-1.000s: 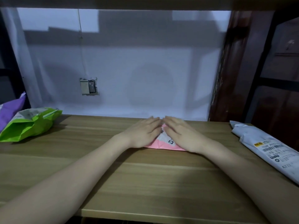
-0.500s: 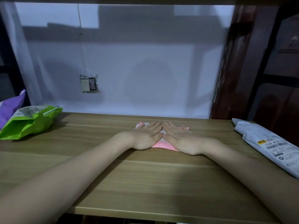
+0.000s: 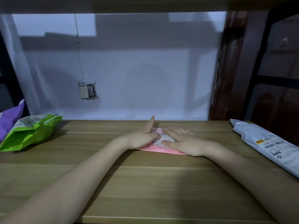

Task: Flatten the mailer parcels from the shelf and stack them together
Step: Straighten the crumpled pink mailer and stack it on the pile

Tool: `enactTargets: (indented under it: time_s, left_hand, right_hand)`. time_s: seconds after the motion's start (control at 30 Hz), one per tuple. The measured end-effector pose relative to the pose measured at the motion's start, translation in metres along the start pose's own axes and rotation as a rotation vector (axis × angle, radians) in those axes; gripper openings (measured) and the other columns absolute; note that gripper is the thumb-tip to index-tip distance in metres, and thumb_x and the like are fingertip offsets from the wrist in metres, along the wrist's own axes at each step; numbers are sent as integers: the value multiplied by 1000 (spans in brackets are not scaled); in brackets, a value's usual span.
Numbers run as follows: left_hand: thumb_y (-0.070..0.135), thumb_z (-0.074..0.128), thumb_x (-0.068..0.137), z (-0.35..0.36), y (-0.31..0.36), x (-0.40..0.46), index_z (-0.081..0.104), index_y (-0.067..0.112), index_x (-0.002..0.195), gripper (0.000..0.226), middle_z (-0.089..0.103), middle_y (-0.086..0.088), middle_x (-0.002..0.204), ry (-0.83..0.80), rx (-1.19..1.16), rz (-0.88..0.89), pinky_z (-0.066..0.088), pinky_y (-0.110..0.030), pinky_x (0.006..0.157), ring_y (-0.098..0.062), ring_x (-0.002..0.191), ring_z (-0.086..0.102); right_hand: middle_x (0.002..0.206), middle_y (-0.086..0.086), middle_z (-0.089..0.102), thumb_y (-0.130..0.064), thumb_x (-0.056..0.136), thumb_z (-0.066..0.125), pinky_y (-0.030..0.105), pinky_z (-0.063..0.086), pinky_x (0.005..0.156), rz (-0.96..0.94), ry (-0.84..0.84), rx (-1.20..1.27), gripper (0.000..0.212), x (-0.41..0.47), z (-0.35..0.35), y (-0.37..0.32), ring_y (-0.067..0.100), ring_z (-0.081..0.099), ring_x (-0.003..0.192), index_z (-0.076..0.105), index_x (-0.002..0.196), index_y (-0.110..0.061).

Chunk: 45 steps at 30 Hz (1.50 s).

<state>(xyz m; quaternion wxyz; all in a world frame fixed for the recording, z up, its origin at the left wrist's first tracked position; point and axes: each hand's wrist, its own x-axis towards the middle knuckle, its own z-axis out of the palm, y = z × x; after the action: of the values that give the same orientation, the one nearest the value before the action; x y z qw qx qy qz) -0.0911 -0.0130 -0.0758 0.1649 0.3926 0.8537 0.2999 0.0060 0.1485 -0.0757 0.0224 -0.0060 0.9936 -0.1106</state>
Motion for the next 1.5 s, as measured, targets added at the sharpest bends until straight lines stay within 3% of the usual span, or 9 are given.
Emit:
enactTargets:
  time_s: [0.1,0.23,0.47,0.6,0.7,0.77,0.97,1.3,1.5]
  left_hand:
    - [37,44,95,-8,-7,-2,-9,17,150,79,6,5,159,85,177,-58,16,-31,116,-16,146,12]
    - [38,59,89,-17,-8,-9,21,16,146,72,43,0,145,132,198,-64,35,-35,108,-22,128,46]
    - [-4,67,80,1,31,-42,45,25,122,55,55,-4,101,330,-300,147,49,-23,60,-18,78,62]
    - [-3,66,82,18,64,-76,52,21,120,48,62,1,87,422,-587,254,51,-15,61,-4,68,63]
    - [-1,65,83,33,89,-104,55,17,119,41,67,1,85,454,-717,247,54,-19,60,-7,64,67]
    - [9,67,84,44,102,-125,59,18,116,34,70,2,86,453,-717,206,55,-22,62,-10,67,69]
    - [14,73,80,86,108,-194,61,24,116,39,72,1,107,66,-472,90,57,-30,71,-14,88,69]
    - [10,70,83,183,68,-209,62,19,115,34,72,-4,104,-97,-463,-101,55,-21,62,-12,80,69]
    - [10,66,86,239,28,-150,44,8,124,43,63,-10,89,140,-562,-302,45,-20,45,-12,55,58]
  right_hand:
    - [157,-5,18,-58,90,41,39,16,115,24,84,76,72,-4,-3,1,17,10,144,14,148,-27]
    - [156,-5,23,-64,84,45,41,17,111,75,108,41,79,-15,-9,-1,24,15,140,10,147,-33]
    - [136,3,46,-65,77,55,39,24,100,93,244,72,81,-65,-11,-6,23,29,127,23,140,-26]
    - [130,5,48,-47,87,54,34,31,104,61,406,291,62,-108,-18,-8,21,34,129,29,139,-23]
    - [94,-7,59,-22,87,55,14,40,74,-3,521,447,31,-141,-23,-9,2,55,89,53,118,-21]
    - [81,-6,61,-8,84,55,23,44,71,-40,542,563,20,-163,-23,-9,6,58,72,61,99,-19]
    - [80,-6,64,1,82,57,30,44,74,-128,494,753,23,-231,1,-7,10,59,74,54,81,-22]
    - [90,8,55,3,73,47,30,37,61,15,241,809,39,-276,97,35,19,47,66,34,87,-31]
    - [111,1,58,11,79,42,10,35,49,257,201,658,42,-253,163,68,1,42,61,64,103,-16]
